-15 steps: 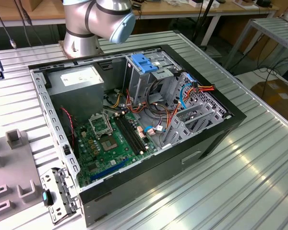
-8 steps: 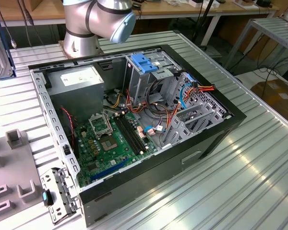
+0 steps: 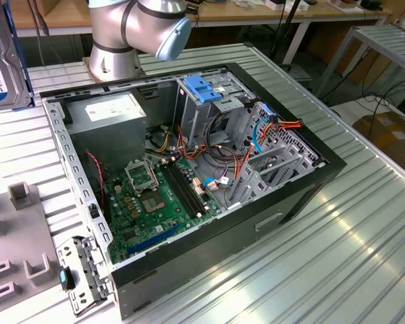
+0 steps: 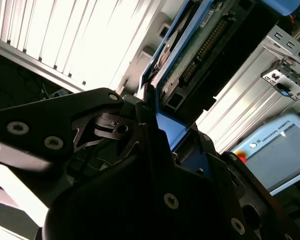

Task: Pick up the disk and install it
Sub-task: 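Pick up the disk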

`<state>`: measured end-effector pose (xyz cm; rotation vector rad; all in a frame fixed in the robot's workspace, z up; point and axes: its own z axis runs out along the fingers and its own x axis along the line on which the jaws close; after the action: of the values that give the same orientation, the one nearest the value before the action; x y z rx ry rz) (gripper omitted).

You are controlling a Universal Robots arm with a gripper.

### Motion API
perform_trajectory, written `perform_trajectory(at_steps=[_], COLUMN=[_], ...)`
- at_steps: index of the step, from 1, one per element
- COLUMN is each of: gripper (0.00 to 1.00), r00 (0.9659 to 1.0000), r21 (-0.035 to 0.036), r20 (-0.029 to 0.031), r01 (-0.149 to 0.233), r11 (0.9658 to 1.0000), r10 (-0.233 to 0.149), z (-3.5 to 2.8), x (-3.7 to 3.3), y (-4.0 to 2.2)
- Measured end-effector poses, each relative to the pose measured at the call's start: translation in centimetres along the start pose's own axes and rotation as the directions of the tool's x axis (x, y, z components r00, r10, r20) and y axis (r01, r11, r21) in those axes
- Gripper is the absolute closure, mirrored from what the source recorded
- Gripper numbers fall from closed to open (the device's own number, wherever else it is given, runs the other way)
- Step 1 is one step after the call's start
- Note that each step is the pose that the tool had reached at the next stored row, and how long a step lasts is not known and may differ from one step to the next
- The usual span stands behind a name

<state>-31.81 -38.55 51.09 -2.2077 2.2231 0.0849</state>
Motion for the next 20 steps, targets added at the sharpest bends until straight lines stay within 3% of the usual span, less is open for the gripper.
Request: perform_trajectory(at_steps=[20], gripper=[0.63], r00=[1.0], r21=[0.0], r20=[0.0001], r01=[0.0], r11=[1.0], r10=[0.0], z=[-0.07], x=[0.4], y=[-3.77])
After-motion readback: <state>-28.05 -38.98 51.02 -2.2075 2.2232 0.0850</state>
